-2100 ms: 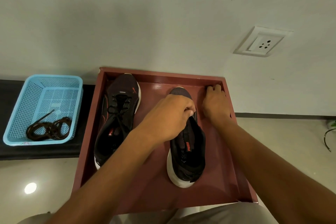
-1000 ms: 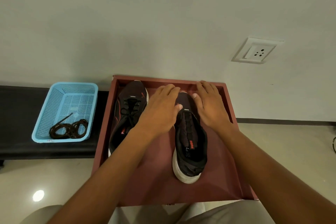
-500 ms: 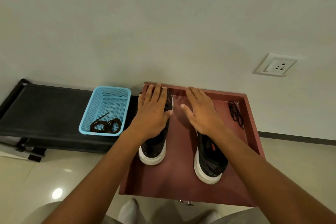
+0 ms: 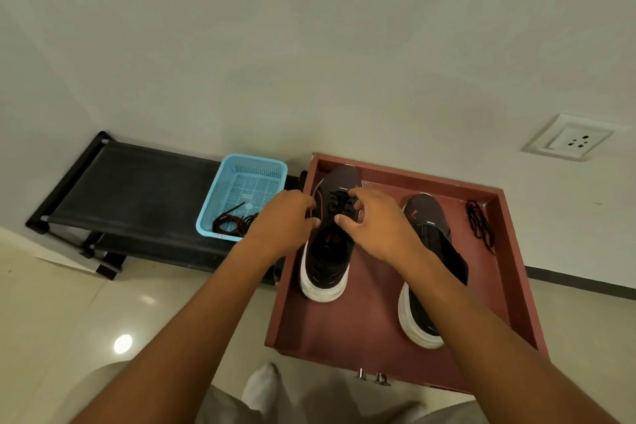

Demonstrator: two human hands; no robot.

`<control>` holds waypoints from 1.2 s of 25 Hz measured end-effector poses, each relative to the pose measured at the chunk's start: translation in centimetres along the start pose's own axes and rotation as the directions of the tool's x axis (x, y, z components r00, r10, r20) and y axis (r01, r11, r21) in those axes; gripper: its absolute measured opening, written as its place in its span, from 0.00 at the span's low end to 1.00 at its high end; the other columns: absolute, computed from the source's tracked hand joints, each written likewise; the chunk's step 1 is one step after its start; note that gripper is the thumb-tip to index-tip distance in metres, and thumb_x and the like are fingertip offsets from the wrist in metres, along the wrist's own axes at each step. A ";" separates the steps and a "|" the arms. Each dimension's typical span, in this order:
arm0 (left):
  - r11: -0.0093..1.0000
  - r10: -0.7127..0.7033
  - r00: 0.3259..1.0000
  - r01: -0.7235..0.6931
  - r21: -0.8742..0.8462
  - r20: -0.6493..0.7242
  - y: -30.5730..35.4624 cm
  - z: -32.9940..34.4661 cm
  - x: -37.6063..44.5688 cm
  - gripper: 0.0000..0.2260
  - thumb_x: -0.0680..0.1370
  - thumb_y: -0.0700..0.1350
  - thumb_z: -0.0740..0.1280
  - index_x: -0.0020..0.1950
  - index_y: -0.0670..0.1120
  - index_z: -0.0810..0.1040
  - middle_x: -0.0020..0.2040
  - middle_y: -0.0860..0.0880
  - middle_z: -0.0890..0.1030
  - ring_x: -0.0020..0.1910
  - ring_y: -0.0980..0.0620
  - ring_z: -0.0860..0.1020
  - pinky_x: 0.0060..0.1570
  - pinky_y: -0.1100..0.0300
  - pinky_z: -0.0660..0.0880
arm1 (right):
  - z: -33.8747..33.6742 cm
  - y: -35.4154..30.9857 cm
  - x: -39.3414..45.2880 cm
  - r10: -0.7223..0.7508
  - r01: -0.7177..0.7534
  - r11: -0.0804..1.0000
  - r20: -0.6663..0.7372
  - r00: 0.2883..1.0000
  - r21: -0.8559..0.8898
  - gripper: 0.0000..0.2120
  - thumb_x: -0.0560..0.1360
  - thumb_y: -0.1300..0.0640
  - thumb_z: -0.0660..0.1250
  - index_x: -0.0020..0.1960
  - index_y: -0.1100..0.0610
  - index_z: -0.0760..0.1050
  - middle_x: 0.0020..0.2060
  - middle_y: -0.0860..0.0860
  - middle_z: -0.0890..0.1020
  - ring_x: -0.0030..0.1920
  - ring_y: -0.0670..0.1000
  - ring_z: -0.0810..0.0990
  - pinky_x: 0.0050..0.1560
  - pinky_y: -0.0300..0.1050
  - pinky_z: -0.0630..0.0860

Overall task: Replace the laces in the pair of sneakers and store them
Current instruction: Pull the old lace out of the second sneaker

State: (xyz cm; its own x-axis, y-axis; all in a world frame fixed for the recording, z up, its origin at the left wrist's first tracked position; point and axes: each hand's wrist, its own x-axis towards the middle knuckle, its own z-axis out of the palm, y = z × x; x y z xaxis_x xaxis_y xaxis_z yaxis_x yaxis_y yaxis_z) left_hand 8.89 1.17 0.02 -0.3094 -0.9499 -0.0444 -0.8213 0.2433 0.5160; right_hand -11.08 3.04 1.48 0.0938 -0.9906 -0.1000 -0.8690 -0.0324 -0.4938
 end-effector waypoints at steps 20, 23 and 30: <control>1.000 0.001 1.000 -0.001 -0.012 -0.017 3.7 3.7 -0.8 0.05 0.75 0.46 0.68 0.41 0.49 0.83 0.33 0.52 0.79 0.32 0.54 0.77 0.33 0.58 0.73 | 1.9 0.3 -3.6 0.125 -0.129 0.991 -0.117 0.985 -0.028 0.05 0.76 0.57 0.67 0.51 0.54 0.79 0.42 0.51 0.81 0.37 0.51 0.76 0.35 0.41 0.69; 1.000 0.000 1.000 0.000 -0.031 0.006 4.0 3.8 -2.2 0.05 0.74 0.46 0.69 0.41 0.49 0.83 0.33 0.52 0.80 0.32 0.54 0.78 0.33 0.57 0.75 | 2.2 0.4 -5.0 0.110 -0.114 0.993 -0.123 0.986 -0.022 0.05 0.76 0.57 0.67 0.51 0.54 0.78 0.42 0.49 0.81 0.40 0.52 0.79 0.37 0.43 0.73; 0.990 -0.042 0.995 0.054 -0.130 0.094 4.2 3.3 -3.6 0.02 0.72 0.45 0.75 0.43 0.49 0.87 0.37 0.52 0.84 0.36 0.57 0.81 0.41 0.56 0.81 | 3.1 1.2 -7.2 0.147 -0.145 0.989 -0.080 0.986 0.022 0.10 0.74 0.54 0.68 0.55 0.50 0.78 0.43 0.47 0.82 0.42 0.52 0.82 0.43 0.50 0.82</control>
State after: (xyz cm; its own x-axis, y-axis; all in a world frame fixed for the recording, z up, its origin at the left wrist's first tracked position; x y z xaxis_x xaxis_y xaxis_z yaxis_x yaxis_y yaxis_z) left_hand 4.97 6.29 -0.52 -0.3185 -0.9366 -0.1465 -0.7673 0.1639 0.6200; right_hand -11.27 10.58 -1.01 -0.0739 -0.9921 -0.1018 -0.8625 0.1148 -0.4928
